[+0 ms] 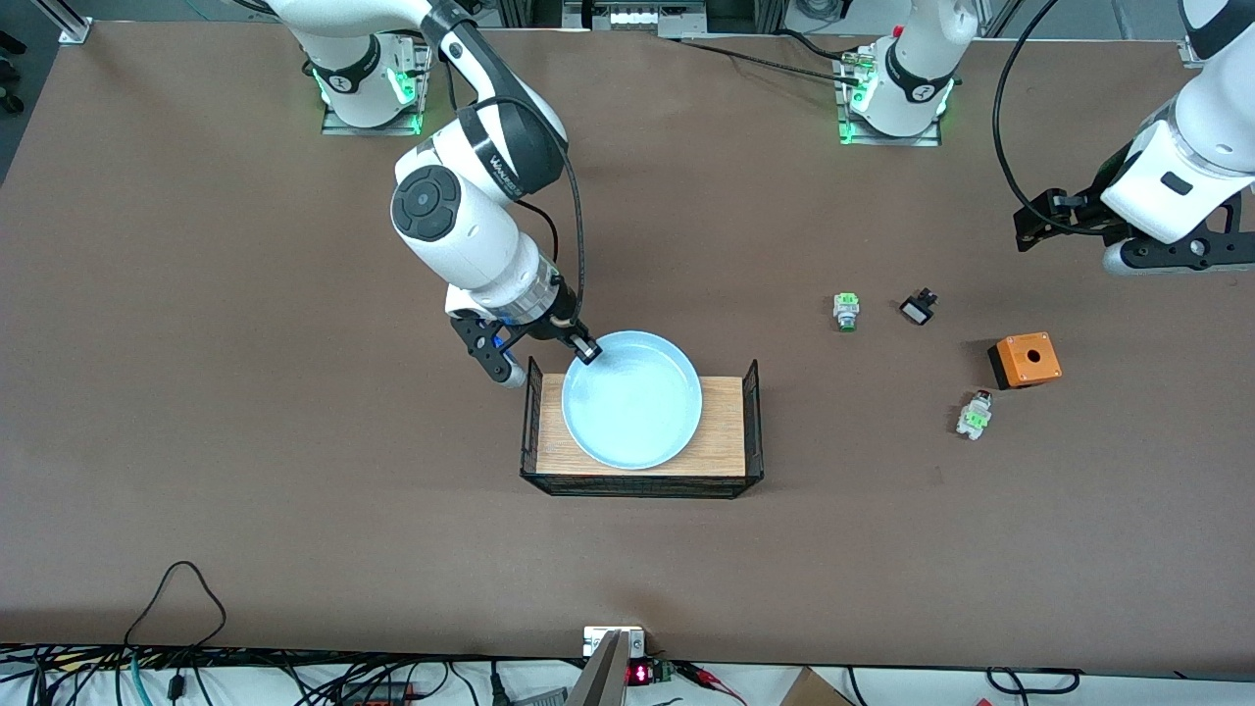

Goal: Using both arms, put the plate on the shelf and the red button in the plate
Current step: 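Lower the plate onto the tray and open the right gripper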

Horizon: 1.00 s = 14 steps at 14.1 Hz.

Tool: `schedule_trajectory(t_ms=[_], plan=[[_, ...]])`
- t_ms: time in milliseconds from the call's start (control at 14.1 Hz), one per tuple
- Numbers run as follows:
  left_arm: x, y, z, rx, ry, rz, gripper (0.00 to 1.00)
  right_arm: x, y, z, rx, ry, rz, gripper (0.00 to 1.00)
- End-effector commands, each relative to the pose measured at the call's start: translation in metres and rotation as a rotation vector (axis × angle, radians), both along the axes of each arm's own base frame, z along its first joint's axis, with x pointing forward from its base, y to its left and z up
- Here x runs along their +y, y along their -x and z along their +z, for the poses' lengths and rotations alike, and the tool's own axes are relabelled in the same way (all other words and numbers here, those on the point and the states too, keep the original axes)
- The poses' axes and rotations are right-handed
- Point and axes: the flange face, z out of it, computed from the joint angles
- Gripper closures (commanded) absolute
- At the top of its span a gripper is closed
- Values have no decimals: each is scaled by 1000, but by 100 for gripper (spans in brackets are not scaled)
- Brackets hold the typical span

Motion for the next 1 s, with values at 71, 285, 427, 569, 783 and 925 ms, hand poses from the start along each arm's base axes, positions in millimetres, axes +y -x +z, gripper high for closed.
schedule_trajectory(t_ms=[71,285,427,569,783,925], plan=[[2,-2,6,6,17,-15,0,5,-4,-8,-19,27,14,100],[2,-2,6,6,17,-14,0,6,-6,-17,-17,38,11,100],[2,-2,6,6,17,-14,0,10,-6,-20,-37,29,7,100],[2,-2,6,6,17,-14,0,15,-4,-23,-38,26,8,100],[3,-2,6,6,17,-12,0,15,-5,-29,-47,41,12,100],[3,-2,6,6,17,-12,0,15,-4,-31,-45,43,17,100]])
